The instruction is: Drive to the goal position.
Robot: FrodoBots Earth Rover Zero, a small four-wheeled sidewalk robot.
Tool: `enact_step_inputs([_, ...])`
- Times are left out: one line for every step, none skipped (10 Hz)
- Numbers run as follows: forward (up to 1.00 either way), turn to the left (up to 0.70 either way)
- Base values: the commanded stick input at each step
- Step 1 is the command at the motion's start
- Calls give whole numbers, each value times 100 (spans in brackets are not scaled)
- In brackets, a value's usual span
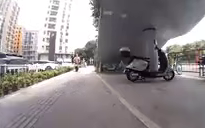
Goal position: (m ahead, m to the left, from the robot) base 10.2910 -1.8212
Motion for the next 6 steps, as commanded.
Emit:
enact_step_inputs([45,27])
enact_step_inputs([45,16])
enact_step_inputs([45,0])
enact_step_inputs([45,0])
enact_step_inputs([45,0])
enact_step_inputs([45,0])
